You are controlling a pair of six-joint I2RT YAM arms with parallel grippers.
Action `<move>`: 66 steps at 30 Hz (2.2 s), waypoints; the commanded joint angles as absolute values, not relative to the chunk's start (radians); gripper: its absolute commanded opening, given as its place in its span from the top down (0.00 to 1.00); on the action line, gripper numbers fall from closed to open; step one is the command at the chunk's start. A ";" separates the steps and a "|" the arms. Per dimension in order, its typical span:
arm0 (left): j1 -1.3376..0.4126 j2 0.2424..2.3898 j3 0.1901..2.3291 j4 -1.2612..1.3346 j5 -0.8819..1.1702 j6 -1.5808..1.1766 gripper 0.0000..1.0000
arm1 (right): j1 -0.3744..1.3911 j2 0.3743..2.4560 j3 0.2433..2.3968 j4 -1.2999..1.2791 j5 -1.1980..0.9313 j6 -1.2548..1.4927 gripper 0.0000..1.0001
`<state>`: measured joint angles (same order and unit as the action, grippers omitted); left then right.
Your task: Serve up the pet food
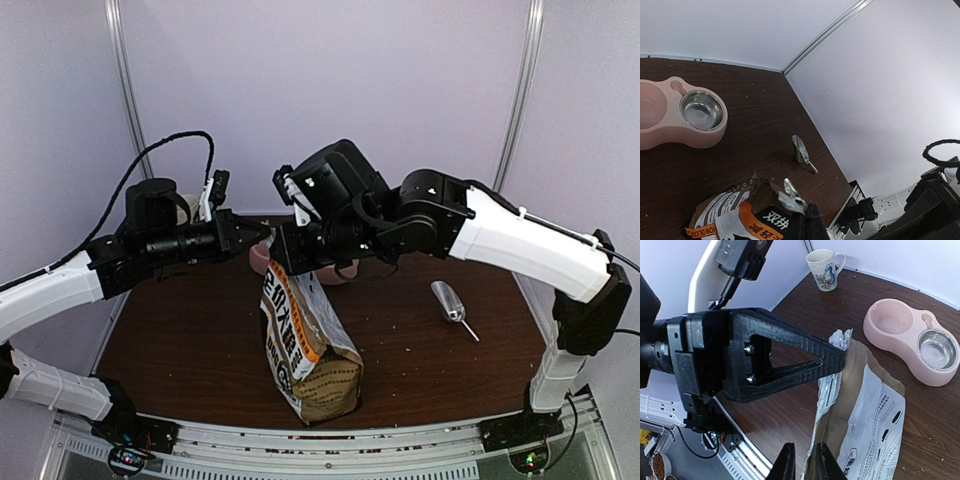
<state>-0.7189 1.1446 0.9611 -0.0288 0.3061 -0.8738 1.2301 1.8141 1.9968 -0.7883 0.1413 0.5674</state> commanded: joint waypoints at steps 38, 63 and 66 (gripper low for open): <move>-0.712 1.110 0.962 -0.030 0.300 -0.851 1.00 | 1.235 1.911 2.114 -0.906 0.243 0.548 0.90; -0.712 1.115 0.969 -0.029 0.305 -0.855 1.00 | 1.235 1.989 2.182 -1.007 0.374 0.544 0.99; -0.712 1.116 0.969 -0.030 0.304 -0.854 1.00 | 1.236 1.989 2.181 -1.013 0.398 0.544 1.00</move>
<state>-0.7189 1.1313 0.9611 -0.0776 0.3019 -0.8730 1.2415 1.9713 2.1632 -0.9298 0.2977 0.5472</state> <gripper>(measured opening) 0.015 0.016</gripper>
